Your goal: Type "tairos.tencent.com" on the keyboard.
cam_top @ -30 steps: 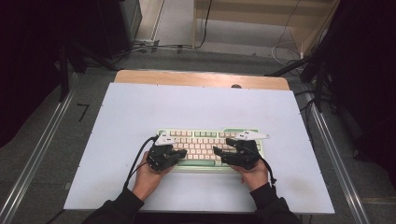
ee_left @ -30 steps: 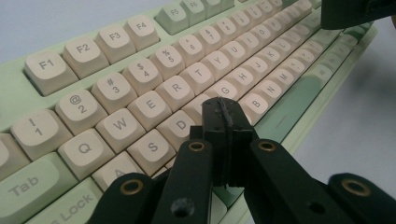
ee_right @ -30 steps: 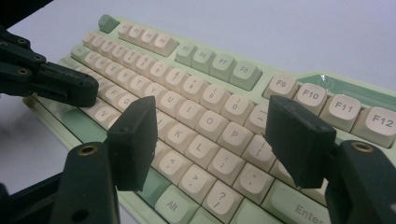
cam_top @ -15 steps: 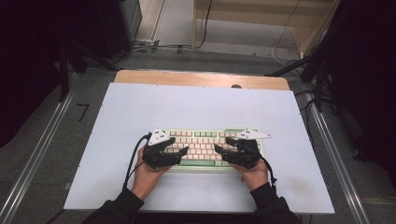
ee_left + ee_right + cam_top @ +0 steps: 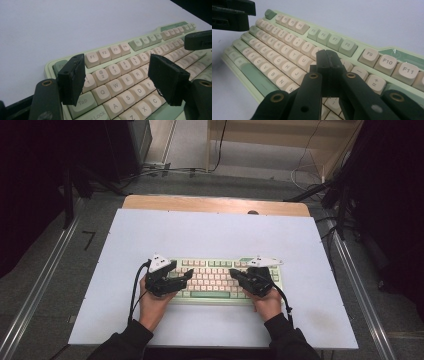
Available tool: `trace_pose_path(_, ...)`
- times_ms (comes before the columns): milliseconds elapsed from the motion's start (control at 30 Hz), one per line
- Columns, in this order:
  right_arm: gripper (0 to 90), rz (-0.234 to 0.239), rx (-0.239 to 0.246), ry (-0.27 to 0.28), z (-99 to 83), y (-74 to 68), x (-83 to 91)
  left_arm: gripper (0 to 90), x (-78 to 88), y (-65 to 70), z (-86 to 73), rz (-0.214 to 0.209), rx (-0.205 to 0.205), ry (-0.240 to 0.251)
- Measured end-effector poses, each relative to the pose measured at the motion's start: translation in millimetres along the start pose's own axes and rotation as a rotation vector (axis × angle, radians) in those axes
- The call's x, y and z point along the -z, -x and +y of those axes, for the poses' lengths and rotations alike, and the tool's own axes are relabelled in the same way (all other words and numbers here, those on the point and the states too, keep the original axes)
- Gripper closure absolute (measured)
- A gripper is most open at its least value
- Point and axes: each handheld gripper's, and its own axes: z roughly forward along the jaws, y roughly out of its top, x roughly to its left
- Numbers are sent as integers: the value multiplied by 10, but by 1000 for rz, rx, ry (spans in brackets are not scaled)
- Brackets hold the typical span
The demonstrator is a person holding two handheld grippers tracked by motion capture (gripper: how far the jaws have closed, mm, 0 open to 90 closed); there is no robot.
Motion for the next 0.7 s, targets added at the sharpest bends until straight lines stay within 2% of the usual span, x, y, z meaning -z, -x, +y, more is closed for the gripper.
trace_pose_path(267,873,-10,16,-42,-11,-15,-104,300,-8,-3,-4,-1,5,1)
trace_pose_path(700,873,-17,11,-87,-21,-11,-176,300,-8,-10,-6,-5,10,-2)
